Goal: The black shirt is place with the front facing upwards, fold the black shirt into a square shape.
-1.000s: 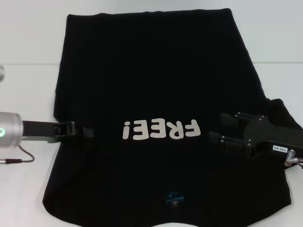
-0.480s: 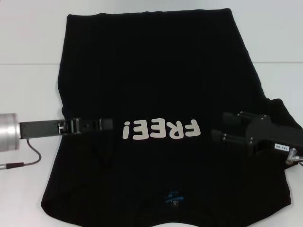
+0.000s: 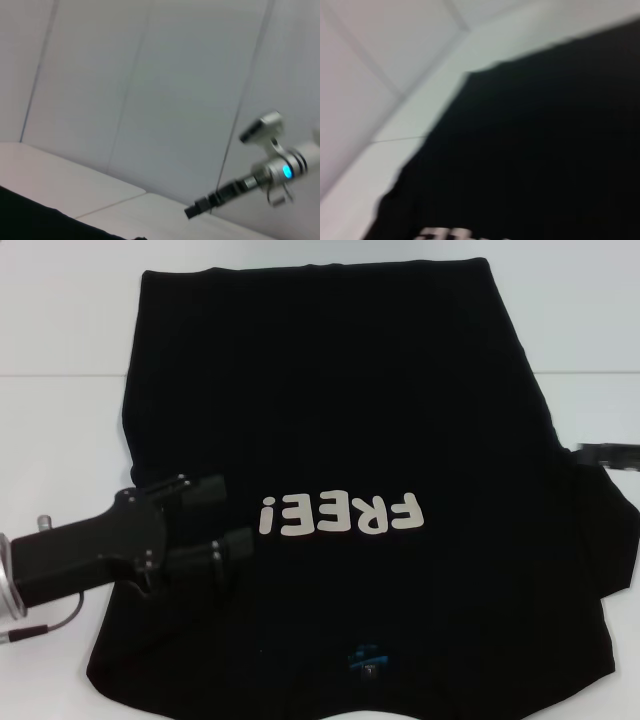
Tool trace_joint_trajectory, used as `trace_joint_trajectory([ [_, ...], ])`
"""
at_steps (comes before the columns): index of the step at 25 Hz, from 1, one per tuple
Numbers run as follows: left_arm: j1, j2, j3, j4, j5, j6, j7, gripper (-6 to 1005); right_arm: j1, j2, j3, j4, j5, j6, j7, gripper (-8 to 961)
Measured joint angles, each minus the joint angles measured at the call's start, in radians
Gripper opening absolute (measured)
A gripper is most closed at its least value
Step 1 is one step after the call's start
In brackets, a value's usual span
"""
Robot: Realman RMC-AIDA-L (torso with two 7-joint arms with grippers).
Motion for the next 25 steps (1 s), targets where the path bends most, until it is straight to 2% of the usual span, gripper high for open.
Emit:
trace_joint_trajectory([
  [2,0.002,-0.002,0.007,0.000,0.009,-0.005,0.023,715,0.017,-0.028,0.001,-0.062,-0.124,-0.007,0.197,739],
  [4,0.003,0.000,0.013,-0.001,0.020,-0.017,0.042,802,0.044,-0.043,0.010,-0.112,-0.278,-0.023,0.354,739],
  [6,0.004,0.000,0.013,-0.001,0.025,-0.026,0.055,890,0.077,-0.044,0.029,-0.153,-0.434,-0.052,0.455,739],
  [9,0.007,-0.003,0.014,-0.006,0.029,-0.034,0.074,913,0.118,-0.035,0.037,-0.164,-0.549,-0.090,0.479,739],
  [15,0.007,-0.004,0.031,-0.013,0.035,-0.034,0.077,936,0.146,-0.021,0.025,-0.095,-0.608,-0.053,0.485,739],
  [20,0.008,-0.002,0.041,-0.033,0.036,-0.037,0.079,936,0.167,-0.034,0.010,0.012,-0.610,0.043,0.485,739],
  [25,0.007,0.000,0.045,-0.049,0.053,-0.045,0.080,937,0.189,-0.036,-0.002,0.084,-0.611,0.129,0.484,739],
])
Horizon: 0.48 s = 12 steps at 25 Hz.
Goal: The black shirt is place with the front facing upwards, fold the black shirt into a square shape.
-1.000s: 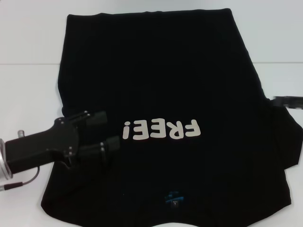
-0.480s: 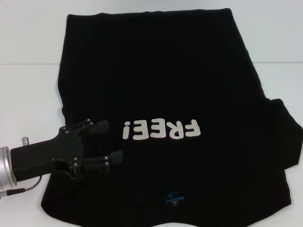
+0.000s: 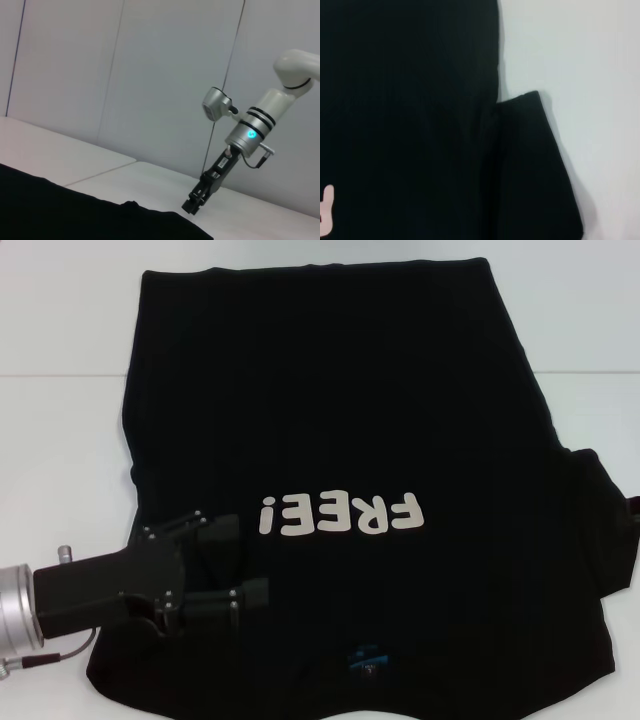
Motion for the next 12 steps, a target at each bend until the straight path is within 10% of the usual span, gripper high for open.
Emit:
trace_joint_trajectory([
  [12,0.003,-0.001,-0.001,-0.001,0.006,0.004,0.001,937,0.019,0.008,-0.045,0.074,-0.002,0.129,0.001,739],
])
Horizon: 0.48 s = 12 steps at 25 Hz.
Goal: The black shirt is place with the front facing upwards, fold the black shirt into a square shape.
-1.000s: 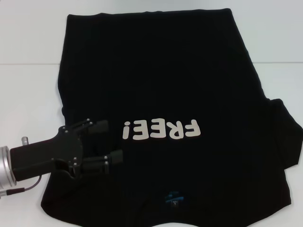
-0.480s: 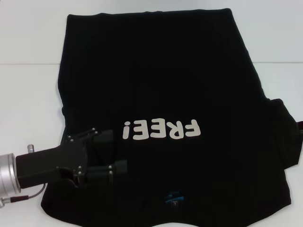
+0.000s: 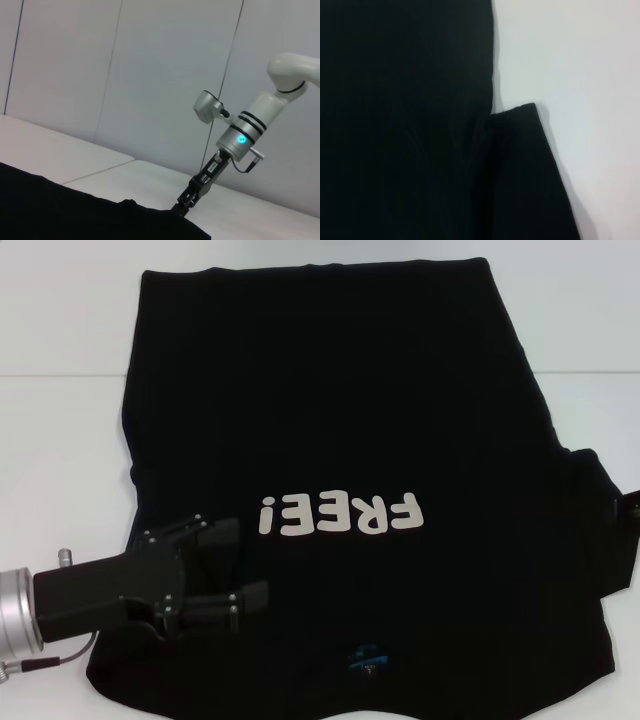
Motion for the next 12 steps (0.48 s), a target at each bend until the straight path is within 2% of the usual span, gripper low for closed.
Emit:
trace_joint_trajectory([
  [12,0.007,-0.002,0.000,0.000,0.000,0.005,-0.004,936,0.016,0.011,-0.020,0.036,0.003,0.038,-0.009,740],
])
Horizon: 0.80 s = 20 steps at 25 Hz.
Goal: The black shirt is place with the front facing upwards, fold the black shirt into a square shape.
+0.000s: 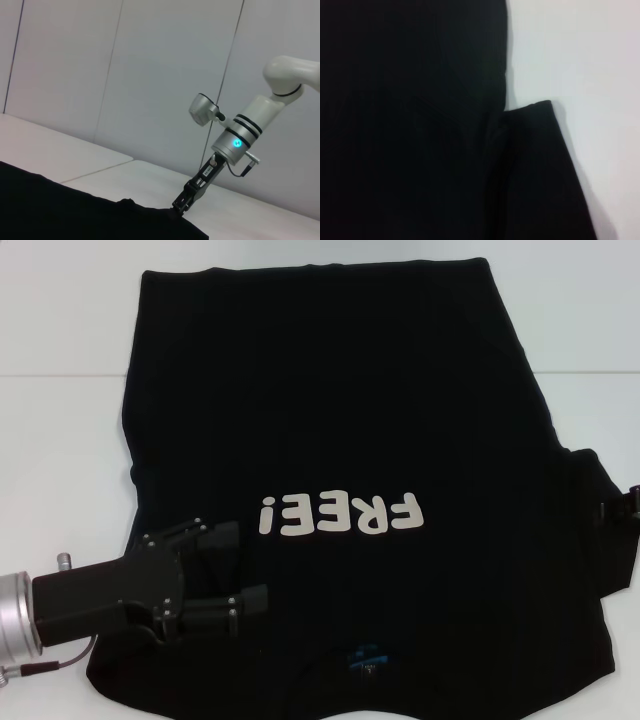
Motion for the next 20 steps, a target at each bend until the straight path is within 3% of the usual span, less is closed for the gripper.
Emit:
trace_joint_trajectory([
  [9,0.003,0.000,0.000,0.000,0.000,0.000,0.000,937,0.012,0.008,-0.001,0.002,0.012,-0.024,-0.007,736],
  [20,0.003,-0.001,0.000,0.000,0.000,-0.005,0.004,936,0.010,-0.002,-0.008,0.000,0.062,-0.060,-0.035,731],
])
